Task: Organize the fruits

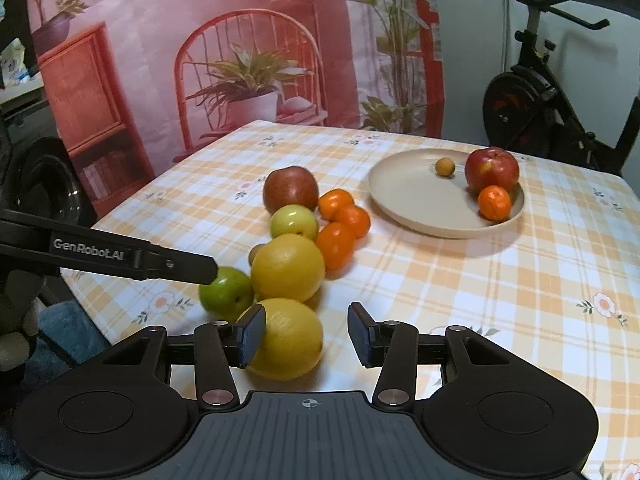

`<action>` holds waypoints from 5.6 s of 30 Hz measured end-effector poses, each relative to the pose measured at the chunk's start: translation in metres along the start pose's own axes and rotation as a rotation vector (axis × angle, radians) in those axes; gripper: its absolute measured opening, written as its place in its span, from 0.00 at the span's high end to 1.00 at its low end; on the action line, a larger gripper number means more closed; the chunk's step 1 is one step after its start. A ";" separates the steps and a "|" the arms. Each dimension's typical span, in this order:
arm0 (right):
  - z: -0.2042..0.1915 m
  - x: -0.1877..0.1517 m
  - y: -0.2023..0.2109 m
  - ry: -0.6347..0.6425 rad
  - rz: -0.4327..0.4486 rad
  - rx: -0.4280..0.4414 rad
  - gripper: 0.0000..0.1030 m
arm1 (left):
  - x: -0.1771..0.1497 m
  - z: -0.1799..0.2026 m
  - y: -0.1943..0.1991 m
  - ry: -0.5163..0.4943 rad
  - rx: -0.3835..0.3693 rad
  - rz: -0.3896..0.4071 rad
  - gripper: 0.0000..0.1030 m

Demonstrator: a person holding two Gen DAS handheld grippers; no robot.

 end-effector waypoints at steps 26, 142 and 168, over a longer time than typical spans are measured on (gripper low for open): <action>-0.021 -0.017 -0.016 0.123 -0.053 0.014 0.49 | -0.008 0.007 -0.003 -0.060 -0.049 -0.016 0.58; 0.034 0.115 -0.026 0.124 0.184 0.025 0.47 | 0.138 0.049 -0.029 -0.155 -0.280 0.088 0.60; 0.134 0.155 -0.186 -0.042 -0.024 -0.036 0.47 | 0.208 0.032 -0.190 -0.109 -0.229 -0.102 0.60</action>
Point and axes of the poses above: each gripper's, at about its wrist camera, not at the fingertips, and y roughly against the way its jaws point, z to its right, x to its top, the point moved 1 cm from there along -y, roughly the way its jaws point, and after that the axes turned 2 degrees about -z, right-handed, at the moved point
